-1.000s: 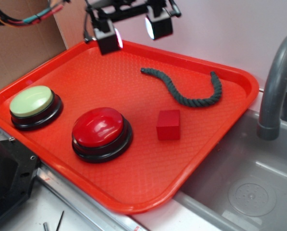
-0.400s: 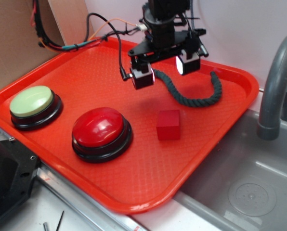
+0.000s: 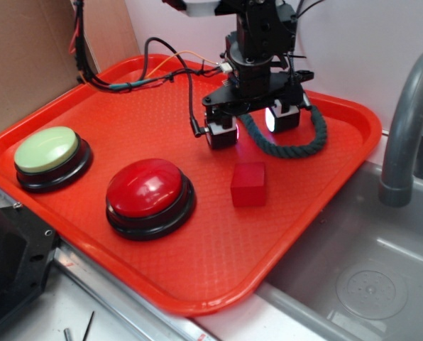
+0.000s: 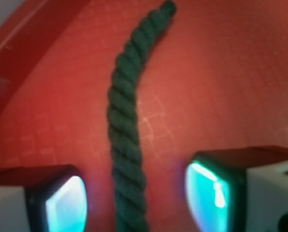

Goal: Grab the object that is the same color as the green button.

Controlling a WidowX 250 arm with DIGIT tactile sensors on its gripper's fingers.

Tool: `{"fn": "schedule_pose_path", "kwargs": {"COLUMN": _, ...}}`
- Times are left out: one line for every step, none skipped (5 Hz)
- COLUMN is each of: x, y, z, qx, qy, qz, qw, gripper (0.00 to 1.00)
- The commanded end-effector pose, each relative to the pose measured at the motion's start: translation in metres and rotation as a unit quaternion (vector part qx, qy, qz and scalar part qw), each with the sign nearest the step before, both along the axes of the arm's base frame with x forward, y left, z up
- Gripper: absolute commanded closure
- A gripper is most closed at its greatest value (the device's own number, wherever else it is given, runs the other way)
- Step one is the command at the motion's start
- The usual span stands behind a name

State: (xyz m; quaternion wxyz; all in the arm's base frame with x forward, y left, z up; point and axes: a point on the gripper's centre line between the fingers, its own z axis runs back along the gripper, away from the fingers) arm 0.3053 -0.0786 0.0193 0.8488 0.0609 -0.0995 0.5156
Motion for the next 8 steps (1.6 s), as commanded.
{"fn": "schedule_pose_path", "kwargs": {"x": 0.005, "y": 0.008, "z": 0.001, "qx": 0.001, "qy": -0.030, "qz": -0.003, "qw": 1.000, "gripper": 1.00}}
{"fn": "schedule_pose_path", "kwargs": {"x": 0.003, "y": 0.009, "z": 0.003, "qx": -0.006, "qy": -0.022, "qz": -0.009, "qw": 1.000, "gripper": 1.00}}
{"fn": "schedule_pose_path", "kwargs": {"x": 0.001, "y": 0.011, "z": 0.017, "qx": -0.028, "qy": -0.009, "qz": -0.042, "qw": 0.999, "gripper": 1.00}}
{"fn": "schedule_pose_path", "kwargs": {"x": 0.002, "y": 0.015, "z": 0.050, "qx": -0.044, "qy": 0.011, "qz": -0.102, "qw": 0.994, "gripper": 1.00}}
{"fn": "schedule_pose_path", "kwargs": {"x": 0.007, "y": 0.024, "z": 0.088, "qx": -0.051, "qy": 0.060, "qz": -0.169, "qw": 0.982, "gripper": 1.00}}
{"fn": "schedule_pose_path", "kwargs": {"x": 0.004, "y": 0.040, "z": 0.133, "qx": -0.059, "qy": 0.065, "qz": -0.283, "qw": 0.955, "gripper": 1.00}}
{"fn": "schedule_pose_path", "kwargs": {"x": -0.006, "y": 0.056, "z": 0.177, "qx": -0.059, "qy": 0.061, "qz": -0.338, "qw": 0.937, "gripper": 1.00}}
{"fn": "schedule_pose_path", "kwargs": {"x": -0.021, "y": 0.068, "z": 0.212, "qx": -0.057, "qy": 0.034, "qz": -0.380, "qw": 0.923, "gripper": 1.00}}
